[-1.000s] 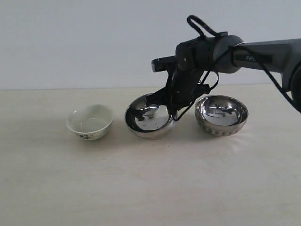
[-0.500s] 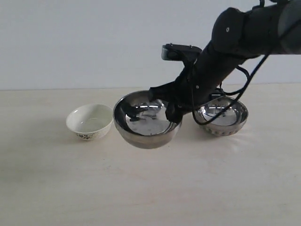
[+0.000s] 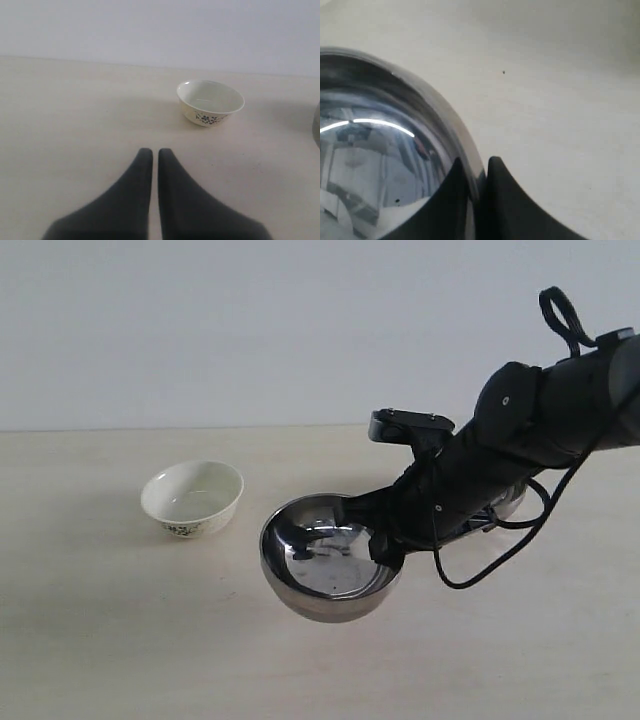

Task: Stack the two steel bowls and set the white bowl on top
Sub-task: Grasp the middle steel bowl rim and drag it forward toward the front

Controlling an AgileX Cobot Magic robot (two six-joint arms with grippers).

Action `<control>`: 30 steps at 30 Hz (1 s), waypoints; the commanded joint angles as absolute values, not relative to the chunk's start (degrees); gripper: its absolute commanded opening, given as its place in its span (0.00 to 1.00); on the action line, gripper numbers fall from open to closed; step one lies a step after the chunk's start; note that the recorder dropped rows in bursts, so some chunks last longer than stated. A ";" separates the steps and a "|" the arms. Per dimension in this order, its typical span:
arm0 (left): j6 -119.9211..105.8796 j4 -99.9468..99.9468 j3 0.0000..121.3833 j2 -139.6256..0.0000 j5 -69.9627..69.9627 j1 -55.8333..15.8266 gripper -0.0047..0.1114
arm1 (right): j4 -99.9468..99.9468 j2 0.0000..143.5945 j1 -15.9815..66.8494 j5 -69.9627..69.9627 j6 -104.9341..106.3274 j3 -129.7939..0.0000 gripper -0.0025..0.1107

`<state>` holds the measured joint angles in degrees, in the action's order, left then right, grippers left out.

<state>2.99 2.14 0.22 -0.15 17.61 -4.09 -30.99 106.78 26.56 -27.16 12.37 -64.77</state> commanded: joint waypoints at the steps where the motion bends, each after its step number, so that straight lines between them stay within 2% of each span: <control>1: 3.03 2.04 0.00 0.00 17.59 -3.94 0.07 | -32.38 105.85 26.29 -25.09 12.98 -62.57 0.02; 10: 3.03 2.04 0.00 0.00 17.59 -3.94 0.07 | -33.72 105.85 27.53 -19.89 12.98 -58.69 0.02; 30: 3.03 2.04 0.00 0.00 17.59 -3.94 0.07 | -34.10 110.13 29.96 -16.53 12.49 -58.69 0.02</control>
